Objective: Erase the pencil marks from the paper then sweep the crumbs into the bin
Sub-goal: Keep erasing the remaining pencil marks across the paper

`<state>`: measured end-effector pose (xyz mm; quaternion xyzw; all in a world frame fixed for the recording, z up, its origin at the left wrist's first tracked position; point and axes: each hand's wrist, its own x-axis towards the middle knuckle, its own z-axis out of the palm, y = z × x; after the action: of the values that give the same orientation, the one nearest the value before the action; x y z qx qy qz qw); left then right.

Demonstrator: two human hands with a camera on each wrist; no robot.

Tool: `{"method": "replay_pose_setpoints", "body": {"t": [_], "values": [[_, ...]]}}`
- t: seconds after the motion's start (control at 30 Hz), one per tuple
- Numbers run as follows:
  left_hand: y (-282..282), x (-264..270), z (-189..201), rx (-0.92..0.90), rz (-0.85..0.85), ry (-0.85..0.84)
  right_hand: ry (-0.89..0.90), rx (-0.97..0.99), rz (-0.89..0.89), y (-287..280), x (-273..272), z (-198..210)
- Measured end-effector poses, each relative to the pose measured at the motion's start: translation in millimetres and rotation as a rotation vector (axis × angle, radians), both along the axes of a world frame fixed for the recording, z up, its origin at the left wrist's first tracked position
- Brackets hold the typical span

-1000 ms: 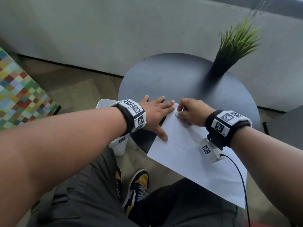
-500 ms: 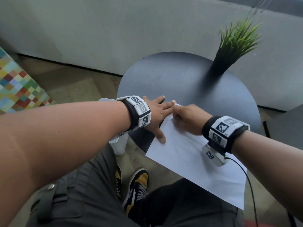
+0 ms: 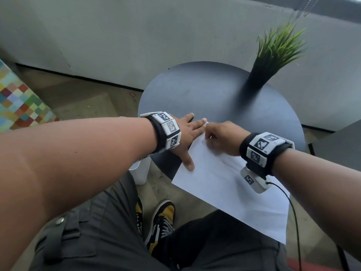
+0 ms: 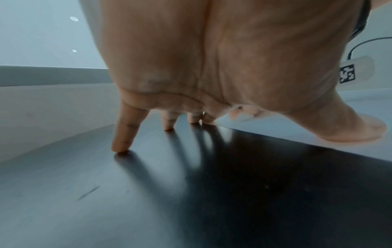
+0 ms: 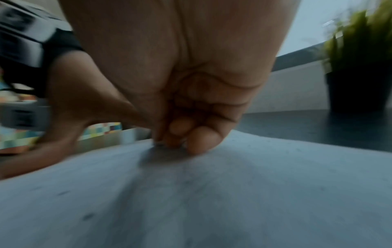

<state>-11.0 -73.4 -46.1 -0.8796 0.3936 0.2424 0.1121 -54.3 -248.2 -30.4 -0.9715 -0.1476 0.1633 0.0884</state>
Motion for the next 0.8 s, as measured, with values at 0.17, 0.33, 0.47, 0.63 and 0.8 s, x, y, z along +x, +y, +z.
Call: {"method": "replay_pose_setpoints", "body": {"t": [0.17, 0.33, 0.47, 0.63, 0.8], "values": [[0, -2, 3, 0.002, 0.011, 0.013, -0.025, -0.035, 0.068, 11, -16, -5], [-1, -3, 5, 0.004, 0.005, 0.010, 0.013, 0.021, 0.012, 4, -10, -1], [0, -4, 7, 0.012, 0.009, 0.011, -0.054, 0.012, 0.016, 14, -27, -9], [-1, -4, 6, 0.024, 0.004, 0.013, 0.064, 0.053, 0.085, 18, -40, -1], [4, -12, 8, -0.020, 0.027, 0.016, 0.081, 0.147, -0.163, 5, -24, -6]]}}
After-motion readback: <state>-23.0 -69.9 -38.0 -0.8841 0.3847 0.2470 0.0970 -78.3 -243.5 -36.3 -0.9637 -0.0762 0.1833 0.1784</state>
